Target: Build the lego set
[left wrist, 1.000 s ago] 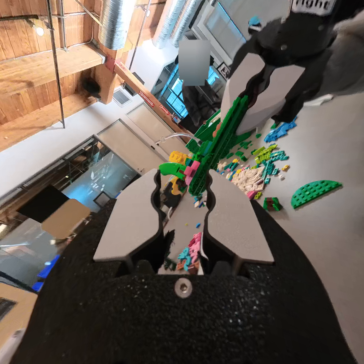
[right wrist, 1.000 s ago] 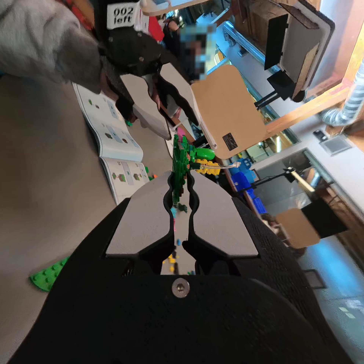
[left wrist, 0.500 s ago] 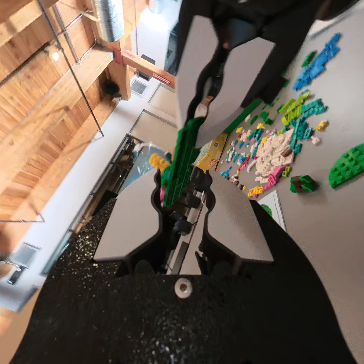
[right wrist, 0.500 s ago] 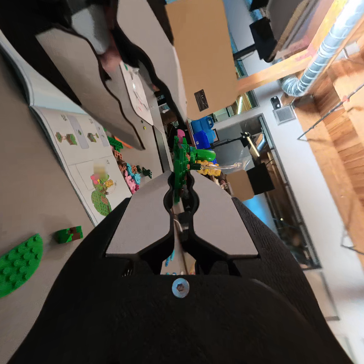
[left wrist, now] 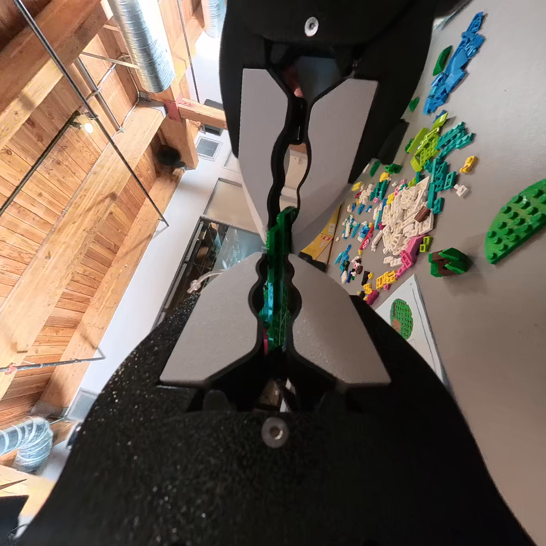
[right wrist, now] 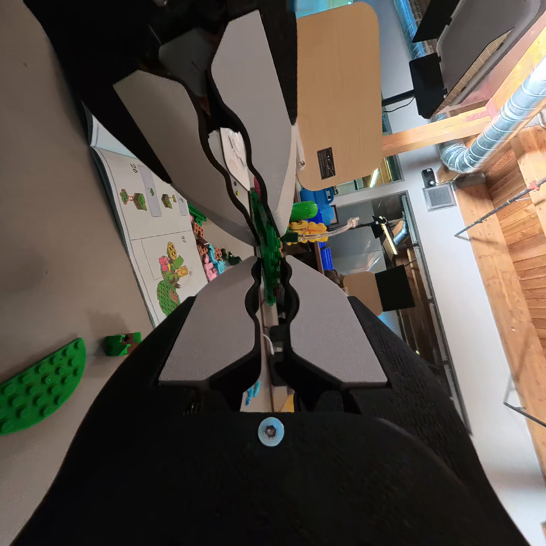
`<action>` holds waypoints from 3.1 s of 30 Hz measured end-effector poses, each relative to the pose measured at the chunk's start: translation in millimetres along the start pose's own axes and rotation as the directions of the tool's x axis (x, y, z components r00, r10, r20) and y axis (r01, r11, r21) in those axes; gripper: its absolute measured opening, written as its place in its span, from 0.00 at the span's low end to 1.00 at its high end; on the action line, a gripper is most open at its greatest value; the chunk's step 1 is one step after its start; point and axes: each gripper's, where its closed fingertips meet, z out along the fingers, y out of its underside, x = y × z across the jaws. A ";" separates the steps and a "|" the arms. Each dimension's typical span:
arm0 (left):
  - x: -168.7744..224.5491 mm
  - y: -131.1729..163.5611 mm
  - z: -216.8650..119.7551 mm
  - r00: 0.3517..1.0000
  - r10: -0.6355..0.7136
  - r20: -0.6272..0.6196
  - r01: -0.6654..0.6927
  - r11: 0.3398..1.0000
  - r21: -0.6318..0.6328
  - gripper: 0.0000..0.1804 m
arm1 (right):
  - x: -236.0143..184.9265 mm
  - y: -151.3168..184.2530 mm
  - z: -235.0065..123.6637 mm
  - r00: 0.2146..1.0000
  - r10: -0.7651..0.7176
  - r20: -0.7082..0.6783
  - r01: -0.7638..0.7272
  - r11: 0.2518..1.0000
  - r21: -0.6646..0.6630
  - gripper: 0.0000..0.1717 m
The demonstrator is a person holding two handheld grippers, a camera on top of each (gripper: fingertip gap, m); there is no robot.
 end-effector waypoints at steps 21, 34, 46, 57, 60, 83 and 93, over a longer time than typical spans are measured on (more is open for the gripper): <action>3.1 2.1 -2.4 0.997 -0.006 -0.076 0.006 1.000 0.004 0.05 | -4.1 11.8 2.5 0.996 -0.083 -0.016 0.082 0.994 -0.067 0.04; -5.4 -2.1 -2.8 0.994 -0.106 -0.031 0.107 0.993 0.050 0.11 | 0.7 13.4 0.5 0.997 -0.042 -0.071 0.038 0.998 -0.052 0.04; -14.6 -15.2 -18.2 0.882 -0.432 -0.187 0.467 0.856 0.221 0.14 | 12.5 20.2 -5.3 0.953 -0.241 -0.182 0.216 0.965 -0.147 0.03; -7.5 -22.3 -21.0 0.849 -0.457 -0.264 0.517 0.821 0.242 0.13 | 11.2 20.1 -4.9 0.933 -0.305 -0.190 0.273 0.946 -0.176 0.03; -8.7 -19.9 -21.2 0.842 -0.471 -0.263 0.529 0.814 0.239 0.13 | 10.0 22.9 -4.5 0.938 -0.293 -0.186 0.261 0.949 -0.177 0.03; 10.5 26.9 -53.0 0.189 -0.878 -0.440 0.930 0.304 -0.207 0.49 | -24.6 -11.5 -26.8 0.999 -0.040 0.006 0.035 0.940 0.339 0.04; 33.6 59.0 -110.0 0.230 -0.942 -0.244 0.870 0.311 -0.383 0.57 | -107.3 -18.8 -7.2 0.888 -0.416 0.196 0.305 0.851 0.427 0.04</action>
